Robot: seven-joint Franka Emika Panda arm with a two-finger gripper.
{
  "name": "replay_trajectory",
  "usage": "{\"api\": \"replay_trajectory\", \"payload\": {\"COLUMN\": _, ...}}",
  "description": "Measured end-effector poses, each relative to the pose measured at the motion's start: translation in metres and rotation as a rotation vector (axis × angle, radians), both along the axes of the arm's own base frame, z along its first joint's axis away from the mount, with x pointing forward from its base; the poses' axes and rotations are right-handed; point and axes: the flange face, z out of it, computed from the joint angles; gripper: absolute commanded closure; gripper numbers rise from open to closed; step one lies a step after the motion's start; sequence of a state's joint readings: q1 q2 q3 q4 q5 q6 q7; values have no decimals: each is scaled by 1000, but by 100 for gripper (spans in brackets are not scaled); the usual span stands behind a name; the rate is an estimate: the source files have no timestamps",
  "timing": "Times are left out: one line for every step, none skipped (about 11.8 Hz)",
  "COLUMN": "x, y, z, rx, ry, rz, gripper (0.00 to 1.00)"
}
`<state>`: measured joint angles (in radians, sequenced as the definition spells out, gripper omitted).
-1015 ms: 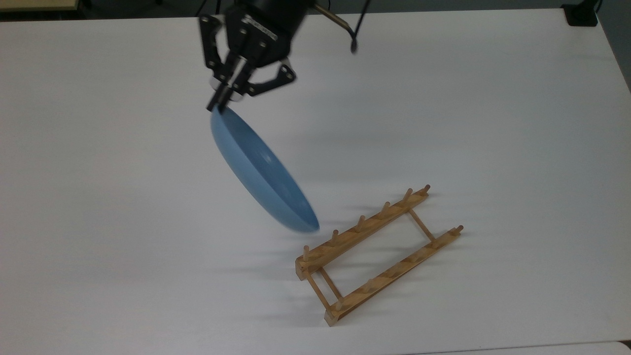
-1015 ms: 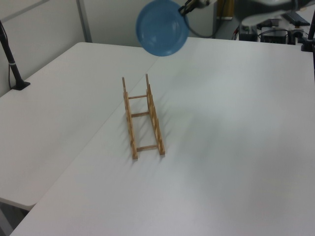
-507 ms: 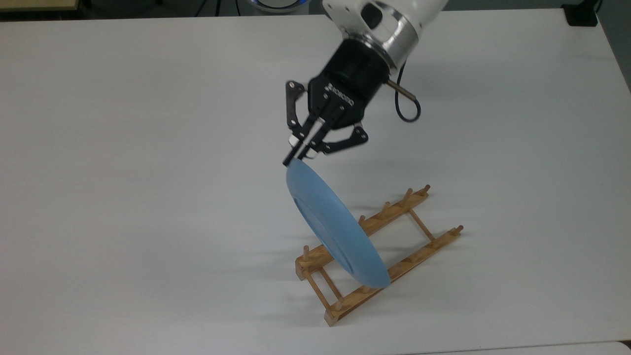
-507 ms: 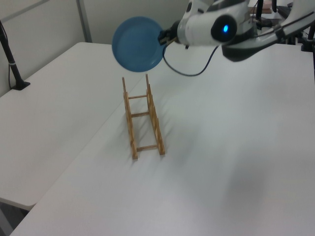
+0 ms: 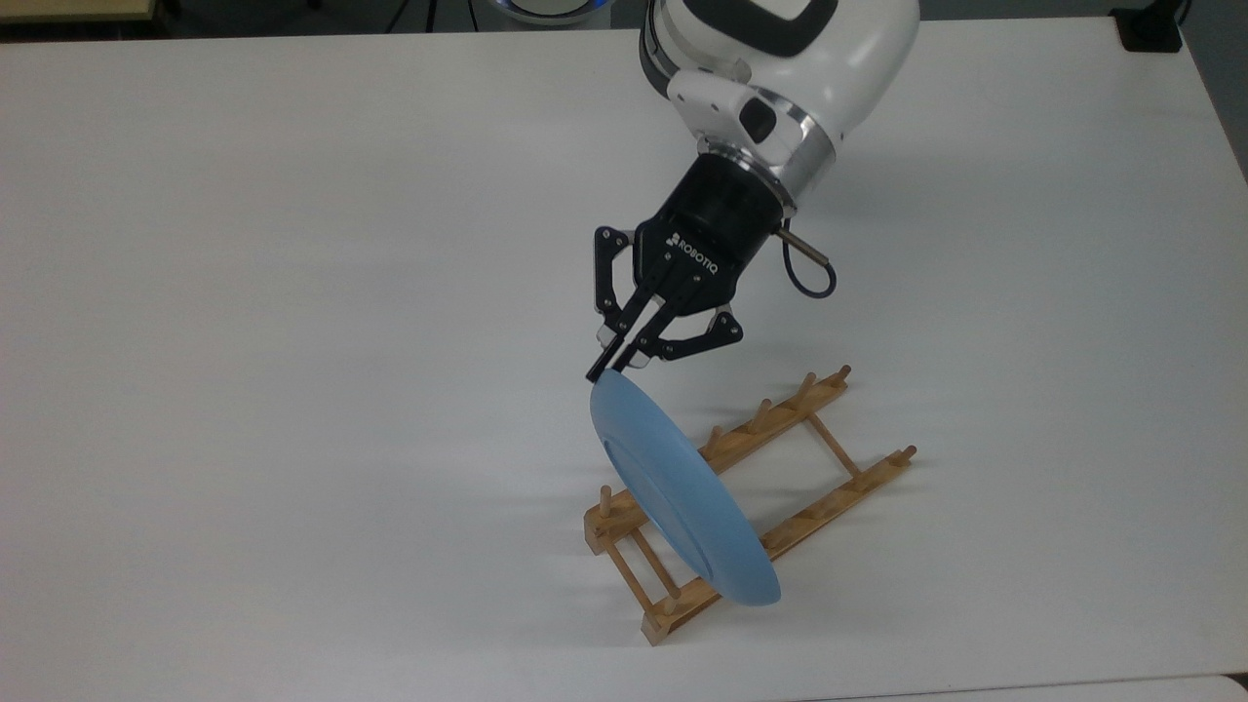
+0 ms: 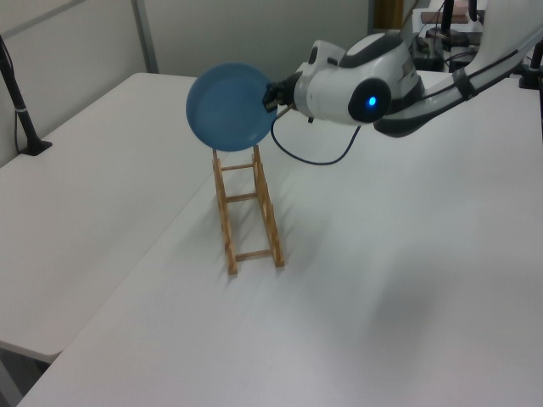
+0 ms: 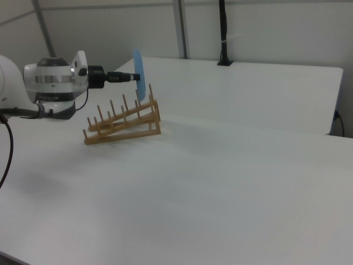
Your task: Place plate in plate rack
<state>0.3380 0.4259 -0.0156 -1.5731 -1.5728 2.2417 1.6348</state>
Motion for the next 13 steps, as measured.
{"api": "replay_trajectory", "payload": {"x": 2, "y": 1, "z": -12, "rx": -13, "ry": 11, "rz": -3, "gripper": 100}}
{"api": "replay_trajectory", "payload": {"x": 3, "y": 1, "z": -19, "rx": -20, "ry": 20, "rz": -8, "gripper": 100}}
{"api": "replay_trajectory", "payload": {"x": 4, "y": 1, "z": -27, "rx": -27, "ry": 28, "rz": -13, "gripper": 92}}
{"api": "replay_trajectory", "payload": {"x": 4, "y": 1, "z": -31, "rx": -33, "ry": 33, "rz": -13, "gripper": 49}}
{"api": "replay_trajectory", "payload": {"x": 5, "y": 1, "z": -34, "rx": -37, "ry": 36, "rz": -12, "gripper": 29}}
{"api": "replay_trajectory", "payload": {"x": 5, "y": 1, "z": -35, "rx": -37, "ry": 37, "rz": -13, "gripper": 18}}
{"api": "replay_trajectory", "payload": {"x": 5, "y": 1, "z": -35, "rx": -26, "ry": 27, "rz": -17, "gripper": 0}}
{"api": "replay_trajectory", "payload": {"x": 6, "y": 0, "z": -33, "rx": -13, "ry": 14, "rz": -23, "gripper": 0}}
{"api": "replay_trajectory", "payload": {"x": 8, "y": 0, "z": -29, "rx": -2, "ry": -1, "rz": -27, "gripper": 0}}
{"api": "replay_trajectory", "payload": {"x": 10, "y": -1, "z": -22, "rx": 6, "ry": -17, "rz": -32, "gripper": 0}}
{"api": "replay_trajectory", "payload": {"x": 12, "y": -2, "z": -15, "rx": 14, "ry": -33, "rz": -35, "gripper": 0}}
{"api": "replay_trajectory", "payload": {"x": 15, "y": -3, "z": 0, "rx": 45, "ry": -57, "rz": -47, "gripper": 0}}
{"api": "replay_trajectory", "payload": {"x": 16, "y": -5, "z": 22, "rx": 114, "ry": -74, "rz": -76, "gripper": 0}}
